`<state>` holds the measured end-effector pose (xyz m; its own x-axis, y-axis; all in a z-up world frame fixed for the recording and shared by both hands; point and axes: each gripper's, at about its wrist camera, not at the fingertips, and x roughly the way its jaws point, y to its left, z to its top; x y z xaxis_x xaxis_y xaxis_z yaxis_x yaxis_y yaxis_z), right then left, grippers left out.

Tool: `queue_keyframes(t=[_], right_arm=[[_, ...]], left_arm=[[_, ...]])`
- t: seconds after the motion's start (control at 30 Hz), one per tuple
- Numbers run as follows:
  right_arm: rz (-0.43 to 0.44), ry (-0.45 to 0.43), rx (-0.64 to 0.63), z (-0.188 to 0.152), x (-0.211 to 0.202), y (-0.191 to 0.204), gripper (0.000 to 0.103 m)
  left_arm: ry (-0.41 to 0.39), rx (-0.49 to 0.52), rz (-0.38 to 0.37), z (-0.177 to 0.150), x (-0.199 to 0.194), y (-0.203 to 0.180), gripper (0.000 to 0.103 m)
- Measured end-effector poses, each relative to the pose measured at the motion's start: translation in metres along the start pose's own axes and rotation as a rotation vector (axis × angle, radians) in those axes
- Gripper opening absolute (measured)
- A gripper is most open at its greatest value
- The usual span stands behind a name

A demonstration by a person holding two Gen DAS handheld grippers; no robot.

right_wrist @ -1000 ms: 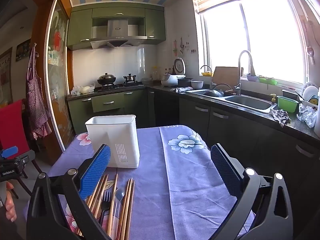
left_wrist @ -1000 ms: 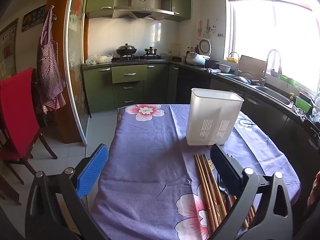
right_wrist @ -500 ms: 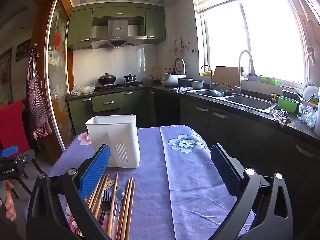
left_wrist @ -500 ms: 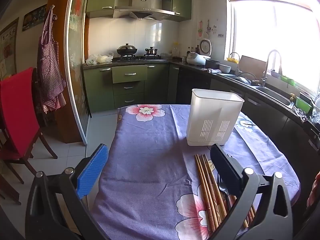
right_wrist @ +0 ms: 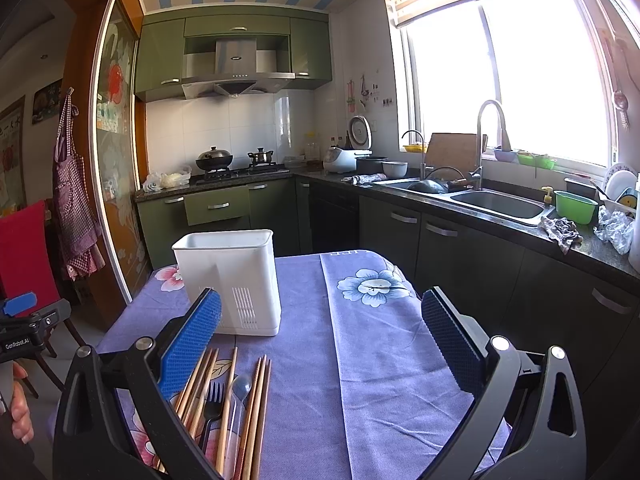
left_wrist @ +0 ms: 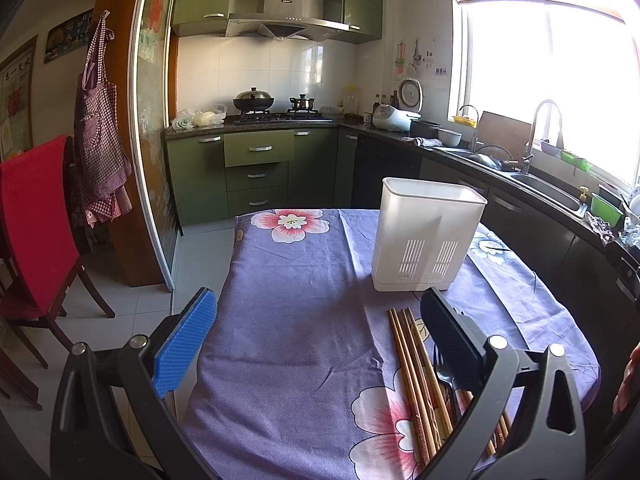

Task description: Organize utensils

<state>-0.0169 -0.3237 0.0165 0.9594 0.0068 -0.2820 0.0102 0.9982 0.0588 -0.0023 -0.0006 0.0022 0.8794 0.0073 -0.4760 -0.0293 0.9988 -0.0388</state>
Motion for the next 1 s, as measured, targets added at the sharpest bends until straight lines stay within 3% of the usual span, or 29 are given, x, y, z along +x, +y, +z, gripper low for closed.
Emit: queue_keyframes(t=[1.0], right_arm=[[0.019, -0.006, -0.022, -0.002, -0.016, 0.007, 0.099]], left_arm=[[-0.024, -0.002, 0.006, 0.004, -0.021, 0.0, 0.097]])
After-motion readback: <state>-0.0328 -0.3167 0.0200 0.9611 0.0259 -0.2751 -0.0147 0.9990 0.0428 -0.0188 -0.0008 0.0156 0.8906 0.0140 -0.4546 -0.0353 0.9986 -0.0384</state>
